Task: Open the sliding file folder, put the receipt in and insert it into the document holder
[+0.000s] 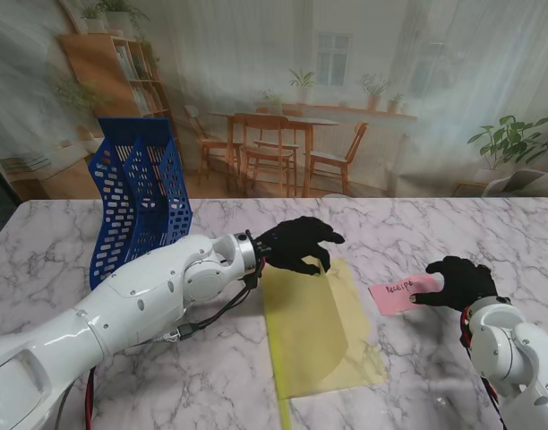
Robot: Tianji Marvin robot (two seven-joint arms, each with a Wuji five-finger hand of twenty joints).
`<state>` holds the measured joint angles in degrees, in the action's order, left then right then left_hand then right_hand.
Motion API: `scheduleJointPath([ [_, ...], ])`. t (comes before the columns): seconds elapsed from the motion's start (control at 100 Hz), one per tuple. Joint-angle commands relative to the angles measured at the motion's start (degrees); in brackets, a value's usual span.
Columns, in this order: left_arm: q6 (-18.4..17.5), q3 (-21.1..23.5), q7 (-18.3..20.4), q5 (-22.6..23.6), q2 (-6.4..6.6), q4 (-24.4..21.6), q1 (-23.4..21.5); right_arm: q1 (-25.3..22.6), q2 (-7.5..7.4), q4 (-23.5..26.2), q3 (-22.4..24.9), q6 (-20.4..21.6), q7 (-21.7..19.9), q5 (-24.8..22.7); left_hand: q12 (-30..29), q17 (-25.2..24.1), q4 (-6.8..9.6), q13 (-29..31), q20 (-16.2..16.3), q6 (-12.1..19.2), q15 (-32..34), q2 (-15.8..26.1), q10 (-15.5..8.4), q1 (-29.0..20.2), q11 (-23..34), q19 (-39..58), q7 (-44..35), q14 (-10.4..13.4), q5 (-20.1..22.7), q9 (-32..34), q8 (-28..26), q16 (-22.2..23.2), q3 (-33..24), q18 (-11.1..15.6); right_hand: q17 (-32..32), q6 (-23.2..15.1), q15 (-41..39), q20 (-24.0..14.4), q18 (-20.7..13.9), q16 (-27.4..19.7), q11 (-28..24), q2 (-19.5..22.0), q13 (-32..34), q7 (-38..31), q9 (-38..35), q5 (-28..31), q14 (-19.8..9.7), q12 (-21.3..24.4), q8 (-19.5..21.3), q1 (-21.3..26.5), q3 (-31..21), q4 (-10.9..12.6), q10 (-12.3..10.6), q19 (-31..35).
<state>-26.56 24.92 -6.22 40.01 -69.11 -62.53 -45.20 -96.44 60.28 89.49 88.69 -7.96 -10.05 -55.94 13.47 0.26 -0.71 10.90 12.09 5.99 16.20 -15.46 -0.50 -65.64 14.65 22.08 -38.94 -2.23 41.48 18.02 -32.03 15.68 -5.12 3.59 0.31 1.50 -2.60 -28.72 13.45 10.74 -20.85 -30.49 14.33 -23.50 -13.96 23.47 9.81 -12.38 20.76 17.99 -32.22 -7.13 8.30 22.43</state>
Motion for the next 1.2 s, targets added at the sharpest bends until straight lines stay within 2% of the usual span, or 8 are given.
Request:
scheduleJointPath([
  [0.0, 0.02, -0.18, 0.45, -0.03, -0.3, 0.06, 0.24, 0.81, -0.3, -1.08, -1.0, -1.21, 0.25, 0.16, 0.12, -0.64, -0.04, 1.19, 1.03, -0.12, 0.54, 4.25, -1.91, -2.3, 0.78, 1.39, -4.85, 0.55, 0.65, 0.75, -2.08, 0.38, 0.09, 1.94, 0.28, -1.56, 2.6, -0.63, -1.24, -1.33, -0.42, -3.05, -0.46, -1.52, 1.49, 1.54, -0.33, 0.08, 0.75, -2.75, -1.03, -0.68, 0.54, -2.0],
  [0.22, 0.08, -0.29, 0.41, -0.08, -0.35, 0.13, 0.17, 3.43, -0.27, -5.22, -4.96, -5.31, 2.9, -2.09, 0.22, -0.66, -0.03, 1.24, 1.04, -0.03, 0.54, 4.27, -2.15, -2.24, 0.91, 1.52, -4.82, 0.49, 0.52, 0.71, -2.3, 0.49, 0.14, 1.96, 1.82, -2.1, 2.1, -0.42, -0.12, -1.29, -1.87, -4.07, 1.86, -6.69, -0.67, 8.18, 0.56, -0.59, 3.86, -0.87, -1.48, -0.58, 1.09, -1.96],
  [0.7, 0.01, -0.57, 0.71, -0.25, -0.35, 0.29, 0.25, 7.05, -0.1, -11.06, -10.59, -11.77, 6.69, -3.34, 0.29, -0.62, -0.02, 1.57, 1.16, -0.25, 0.63, 4.36, -2.04, -2.24, 1.01, 1.88, -4.77, 0.36, 0.47, 0.93, -2.61, 0.7, 0.13, 1.82, 2.11, 0.84, 1.22, -0.27, 0.69, -1.16, -3.39, -3.48, 2.52, -9.5, -0.5, 9.99, 0.42, -1.34, 7.05, 0.19, -0.75, -0.13, 1.31, 0.57],
  [0.9, -0.09, -0.55, 1.04, -0.07, -0.17, 0.06, 0.32, 8.43, -0.07, -13.07, -12.29, -12.72, 7.9, -3.29, 0.31, -0.67, -0.02, 1.61, 1.21, -0.17, 0.65, 4.38, -1.94, -2.26, 1.02, 2.01, -4.73, 0.33, 0.44, 0.92, -2.69, 0.76, 0.13, 1.81, 0.89, 0.39, 0.81, 2.33, 0.81, -1.22, -4.3, 3.7, 2.32, -10.41, -0.09, 10.92, 0.13, -1.59, 10.21, 6.27, 6.17, 0.19, 1.03, 3.88],
  [0.92, -0.09, -0.51, 1.07, -0.06, -0.15, -0.01, 0.32, 8.53, -0.07, -13.2, -12.44, -12.85, 7.94, -3.28, 0.31, -0.67, -0.02, 1.63, 1.21, -0.14, 0.65, 4.4, -1.97, -2.25, 1.02, 2.03, -4.73, 0.31, 0.43, 0.91, -2.69, 0.77, 0.13, 1.8, 0.81, 0.3, 0.66, 2.88, 0.84, -1.19, -4.43, 5.3, 2.39, -10.63, -0.1, 11.11, 0.13, -1.61, 10.58, 8.54, 9.78, 0.37, 1.13, 4.54],
  [1.04, -0.11, -0.26, 1.23, 0.16, 0.01, -0.58, 0.31, 9.2, 0.03, -14.08, -13.41, -13.68, 8.59, -2.81, 0.33, -0.69, -0.02, 1.66, 1.23, -0.18, 0.67, 4.42, -1.91, -2.26, 1.06, 2.09, -4.71, 0.3, 0.4, 0.96, -2.72, 0.81, 0.13, 1.82, 0.74, 0.71, 0.1, 3.98, 0.9, -0.94, -5.53, 7.89, 2.82, -12.2, -0.35, 12.81, 0.19, -1.98, 11.48, 13.74, 15.68, 1.68, 1.19, 6.39],
  [1.12, -0.08, -0.12, 1.26, 0.27, 0.08, -0.81, 0.26, 9.52, 0.06, -14.54, -13.95, -14.1, 8.83, -2.71, 0.33, -0.7, -0.03, 1.63, 1.24, -0.16, 0.66, 4.41, -2.03, -2.26, 1.05, 2.12, -4.73, 0.35, 0.39, 0.92, -2.76, 0.82, 0.14, 1.83, 0.74, 0.73, -0.29, 5.29, 0.81, -0.86, -6.24, 2.44, 2.99, -13.15, -0.3, 12.5, 0.2, -2.29, 12.21, 3.69, -7.58, -0.92, 1.49, 7.81],
  [1.19, -0.08, -0.1, 1.32, 0.32, 0.12, -0.89, 0.25, 9.62, 0.23, -14.86, -14.06, -14.08, 9.7, -2.02, 0.34, -0.71, -0.04, 1.64, 1.23, -0.16, 0.67, 4.44, -1.95, -2.24, 1.06, 2.14, -4.7, 0.35, 0.34, 0.92, -2.76, 0.84, 0.16, 1.83, 0.82, 0.69, -0.57, 5.33, 0.81, -0.76, -6.47, 1.06, 3.02, -13.44, -0.12, 11.63, 0.37, -2.39, 12.5, 0.95, -12.4, -1.89, 1.55, 8.48],
])
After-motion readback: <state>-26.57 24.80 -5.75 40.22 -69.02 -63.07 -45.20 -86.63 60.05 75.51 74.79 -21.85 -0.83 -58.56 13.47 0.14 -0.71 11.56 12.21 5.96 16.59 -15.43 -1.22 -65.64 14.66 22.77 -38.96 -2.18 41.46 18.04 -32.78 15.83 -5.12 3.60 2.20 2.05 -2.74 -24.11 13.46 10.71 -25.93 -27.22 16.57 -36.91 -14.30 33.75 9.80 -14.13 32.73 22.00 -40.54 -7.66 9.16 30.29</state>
